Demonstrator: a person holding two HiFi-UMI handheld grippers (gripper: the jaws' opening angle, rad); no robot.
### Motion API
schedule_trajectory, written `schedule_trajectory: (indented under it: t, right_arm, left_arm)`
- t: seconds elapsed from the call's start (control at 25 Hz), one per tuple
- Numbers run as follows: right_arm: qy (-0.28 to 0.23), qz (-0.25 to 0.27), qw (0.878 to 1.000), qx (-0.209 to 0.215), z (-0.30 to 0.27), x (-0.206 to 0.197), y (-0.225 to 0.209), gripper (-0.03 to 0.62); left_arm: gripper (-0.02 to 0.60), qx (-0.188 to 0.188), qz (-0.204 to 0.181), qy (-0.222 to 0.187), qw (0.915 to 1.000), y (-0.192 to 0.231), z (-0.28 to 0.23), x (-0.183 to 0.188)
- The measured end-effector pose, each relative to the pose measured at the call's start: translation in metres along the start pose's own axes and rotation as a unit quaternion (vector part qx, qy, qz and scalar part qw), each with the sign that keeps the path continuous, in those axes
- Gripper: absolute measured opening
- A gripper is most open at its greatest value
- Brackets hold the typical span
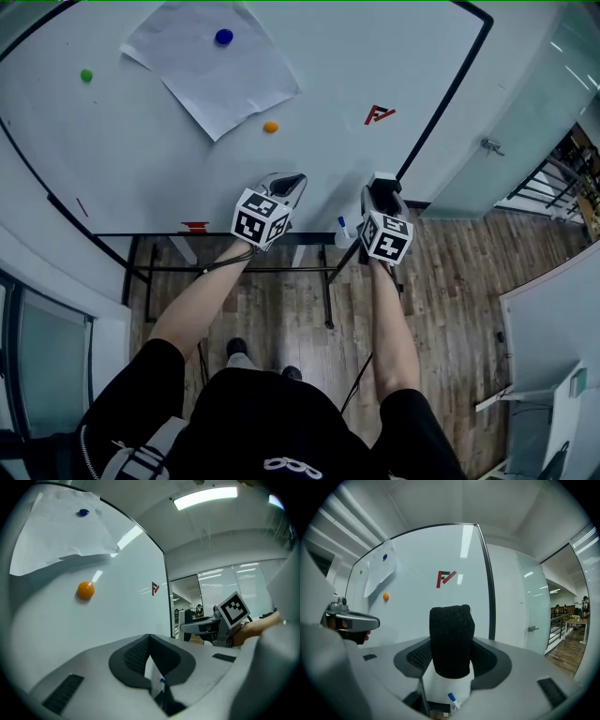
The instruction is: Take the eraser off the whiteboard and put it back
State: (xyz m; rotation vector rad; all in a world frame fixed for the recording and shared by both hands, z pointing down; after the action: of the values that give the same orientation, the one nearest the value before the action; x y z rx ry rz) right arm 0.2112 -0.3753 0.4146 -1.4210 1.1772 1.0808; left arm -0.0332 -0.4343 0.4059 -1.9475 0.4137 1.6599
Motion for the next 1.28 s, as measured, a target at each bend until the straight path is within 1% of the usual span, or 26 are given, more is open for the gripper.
schedule_trajectory:
  t: [0.36, 0.68, 1.0, 1.28]
  right_arm:
    - [0.007, 0.003, 1.0, 0.007, 0.043, -0.005, -0.038, 0.247]
    - [0.015, 0.001, 1.0, 0.016, 0.077, -0.019, -0.06, 0.248]
    - [0.021, -0.007, 1.0, 0.02, 0.1, -0.031, -0.071, 0.247]
    - [0.025, -0.016, 0.999, 0.021, 0.111, -0.04, -0.076, 0.248]
  left_arm:
    - [0.009, -0.002, 0.002, -0.003, 1.0, -0.059, -0.007, 0.012]
    - [0.009, 0.003, -0.001, 0.0, 1.0, -0.1, -0.004, 0.014]
    - [0.009, -0.002, -0.002, 0.006, 1.0, -0.13, 0.0, 0.015]
    - [0.009, -0.003, -0.004, 0.013, 0.9999, -0.14, 0.004, 0.012]
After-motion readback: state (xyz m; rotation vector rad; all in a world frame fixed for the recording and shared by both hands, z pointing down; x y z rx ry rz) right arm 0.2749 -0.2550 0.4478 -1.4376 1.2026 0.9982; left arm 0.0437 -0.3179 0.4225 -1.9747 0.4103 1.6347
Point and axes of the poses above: the fingertips, and each gripper's own axes: z backward along the fingers, y to its left, x out of its top, the point moved 9 cm from there along z, backward along the fingers, and after that the axes turned 9 degrees about -z, right-handed, at the moved point
